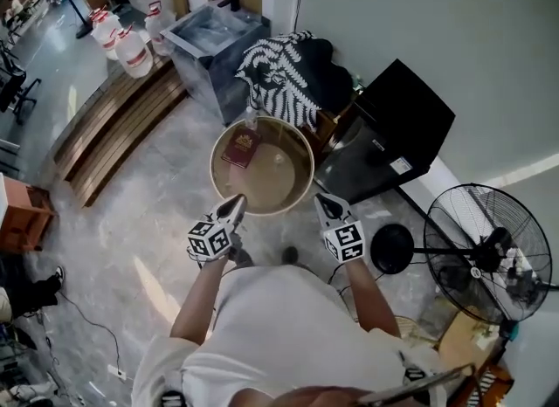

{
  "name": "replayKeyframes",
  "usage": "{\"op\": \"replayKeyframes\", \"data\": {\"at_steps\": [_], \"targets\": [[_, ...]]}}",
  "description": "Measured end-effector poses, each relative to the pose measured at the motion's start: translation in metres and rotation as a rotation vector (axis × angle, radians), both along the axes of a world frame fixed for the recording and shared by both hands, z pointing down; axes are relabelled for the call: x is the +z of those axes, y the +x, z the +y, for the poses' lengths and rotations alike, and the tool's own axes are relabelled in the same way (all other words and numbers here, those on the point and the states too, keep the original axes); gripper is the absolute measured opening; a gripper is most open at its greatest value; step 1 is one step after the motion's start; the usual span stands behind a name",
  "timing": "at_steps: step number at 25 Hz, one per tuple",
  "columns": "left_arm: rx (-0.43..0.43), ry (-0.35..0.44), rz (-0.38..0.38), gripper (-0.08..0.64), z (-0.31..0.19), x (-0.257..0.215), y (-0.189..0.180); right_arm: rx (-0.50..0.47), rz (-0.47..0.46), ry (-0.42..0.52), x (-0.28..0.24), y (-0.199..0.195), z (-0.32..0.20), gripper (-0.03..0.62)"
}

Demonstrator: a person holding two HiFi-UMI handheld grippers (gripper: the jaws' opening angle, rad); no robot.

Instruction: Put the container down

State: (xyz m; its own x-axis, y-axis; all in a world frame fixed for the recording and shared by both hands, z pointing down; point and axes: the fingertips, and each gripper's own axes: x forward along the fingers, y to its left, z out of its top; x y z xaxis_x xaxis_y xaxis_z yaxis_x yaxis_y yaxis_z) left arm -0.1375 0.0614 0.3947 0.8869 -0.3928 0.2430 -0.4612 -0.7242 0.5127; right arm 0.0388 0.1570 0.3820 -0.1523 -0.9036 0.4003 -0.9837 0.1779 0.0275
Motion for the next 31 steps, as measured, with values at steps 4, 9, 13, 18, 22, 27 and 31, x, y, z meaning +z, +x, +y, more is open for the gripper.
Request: {"op": "replayKeyframes", "data": {"at_steps": [4,9,13,18,22,27,31], "targets": [[0.018,0.009,0.006,0.021,-0.013,-0.005,-0.004,0.019,0.013,0.019,-0.010,-0.004,-0.007,-0.005],[0.032,0.018,0.018,0.021,-0.021,-0.013,-0.007,0.046,0.012,0.036,-0.017,-0.005,-0.012,-0.006],[0.033,0.017,0.022,0.021,-0.026,-0.013,-0.009,0.054,0.014,0.038,-0.019,-0.004,-0.015,-0.005],[0.034,0.022,0.033,0.021,-0.027,-0.017,-0.010,0.071,0.011,0.040,-0.020,-0.001,-0.014,-0.005],[0.033,0.026,0.038,0.021,-0.029,-0.020,-0.011,0.075,0.011,0.042,-0.023,0.000,-0.015,-0.005],[0.030,0.027,0.039,0.021,-0.030,-0.020,-0.011,0.073,0.013,0.046,-0.025,0.000,-0.017,-0.006],[0.029,0.026,0.039,0.021,-0.030,-0.019,-0.013,0.071,0.010,0.038,-0.024,-0.003,-0.017,-0.005]]}}
